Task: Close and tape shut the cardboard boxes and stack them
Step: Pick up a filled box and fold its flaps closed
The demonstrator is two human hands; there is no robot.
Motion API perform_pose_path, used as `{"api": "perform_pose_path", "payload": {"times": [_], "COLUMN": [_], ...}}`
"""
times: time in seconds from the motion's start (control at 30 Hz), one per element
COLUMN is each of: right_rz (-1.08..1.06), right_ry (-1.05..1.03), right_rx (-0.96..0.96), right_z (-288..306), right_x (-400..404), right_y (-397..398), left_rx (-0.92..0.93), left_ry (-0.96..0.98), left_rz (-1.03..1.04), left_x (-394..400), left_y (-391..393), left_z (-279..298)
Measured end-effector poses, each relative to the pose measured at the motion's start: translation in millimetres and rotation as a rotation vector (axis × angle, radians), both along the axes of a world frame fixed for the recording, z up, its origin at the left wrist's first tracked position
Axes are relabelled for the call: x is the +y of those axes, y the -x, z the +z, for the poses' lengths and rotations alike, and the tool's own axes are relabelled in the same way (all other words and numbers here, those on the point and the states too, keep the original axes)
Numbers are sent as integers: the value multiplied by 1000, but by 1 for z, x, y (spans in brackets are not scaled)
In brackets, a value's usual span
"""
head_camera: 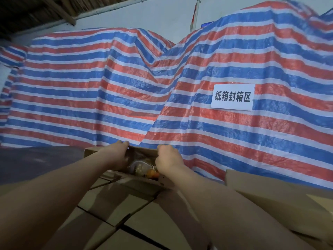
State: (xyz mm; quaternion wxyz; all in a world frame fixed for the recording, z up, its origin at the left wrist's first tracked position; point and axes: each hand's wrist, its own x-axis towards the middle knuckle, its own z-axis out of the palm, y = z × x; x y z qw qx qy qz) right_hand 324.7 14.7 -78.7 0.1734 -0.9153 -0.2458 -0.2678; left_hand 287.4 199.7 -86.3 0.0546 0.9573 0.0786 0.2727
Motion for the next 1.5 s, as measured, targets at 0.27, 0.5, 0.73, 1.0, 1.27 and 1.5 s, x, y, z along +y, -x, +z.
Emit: {"api": "perform_pose_path", "payload": {"times": [0.27,0.5,0.73,1.0,1.27,1.5], "right_rz": [86,115,130,88,326,231], "right_ry": [-122,-233,-344,-535,-1153,-1408], "right_rx": [392,856,834,745,641,618], "right_z": [87,123,126,124,56,-64], "right_x": [-53,-125,-195,-278,-323,-370], "right_y": [76,137,179,244,338,377], "left_rx": [-169,311,152,-46,-275,-85], "left_ry": [489,1007,1312,1375,1375,1482], "left_rz": [-86,-334,-595,-888,-958,-795], "left_x": [-28,-66,-126,-214,-286,-343], "left_y": [75,168,217,258,320,341], "left_z": [61,113,114,63,20,-67]}}
